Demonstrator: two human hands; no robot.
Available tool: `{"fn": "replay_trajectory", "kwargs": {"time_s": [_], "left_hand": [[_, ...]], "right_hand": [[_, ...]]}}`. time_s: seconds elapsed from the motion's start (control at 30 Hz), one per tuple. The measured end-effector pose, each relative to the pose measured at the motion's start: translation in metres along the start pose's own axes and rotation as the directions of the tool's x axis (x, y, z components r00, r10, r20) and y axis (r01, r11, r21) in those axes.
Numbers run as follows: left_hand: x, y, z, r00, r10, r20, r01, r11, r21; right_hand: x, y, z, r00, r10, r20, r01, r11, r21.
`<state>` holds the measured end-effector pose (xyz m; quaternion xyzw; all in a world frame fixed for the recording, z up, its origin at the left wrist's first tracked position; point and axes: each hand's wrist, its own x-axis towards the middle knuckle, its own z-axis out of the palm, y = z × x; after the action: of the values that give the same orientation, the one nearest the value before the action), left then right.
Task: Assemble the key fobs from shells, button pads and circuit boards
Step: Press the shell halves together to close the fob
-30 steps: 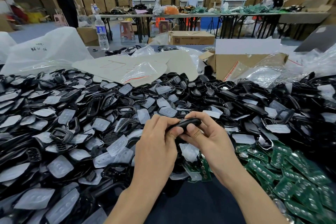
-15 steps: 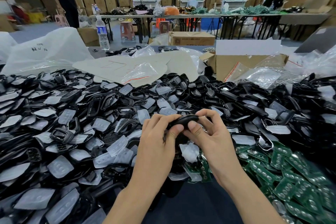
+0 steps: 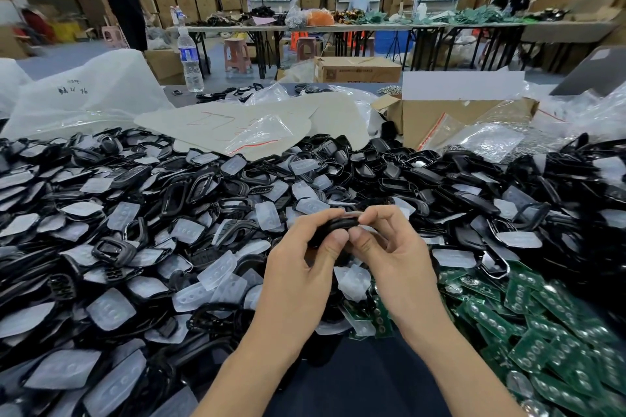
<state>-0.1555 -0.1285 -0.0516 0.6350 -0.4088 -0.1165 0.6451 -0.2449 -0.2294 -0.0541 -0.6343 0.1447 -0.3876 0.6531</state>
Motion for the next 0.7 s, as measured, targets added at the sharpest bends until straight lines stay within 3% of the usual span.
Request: {"fn": "replay_trajectory", "kwargs": {"time_s": [0.3, 0.7], "left_hand": [[0.0003, 0.0039, -0.0016, 1.000, -0.011, -0.022, 0.008, 0.991, -0.134], [0.0002, 0.0036, -0.0001, 0.999, -0.003, -0.046, 0.000, 0.997, -0.072]], "right_hand": [[-0.0038, -0.0023, 0.0004, 0.998, -0.056, 0.022, 0.059, 0.989, -0.135], [-0.0034, -0.0015, 0.0006, 0.996, -0.086, 0.003, 0.085, 0.980, -0.179]]}}
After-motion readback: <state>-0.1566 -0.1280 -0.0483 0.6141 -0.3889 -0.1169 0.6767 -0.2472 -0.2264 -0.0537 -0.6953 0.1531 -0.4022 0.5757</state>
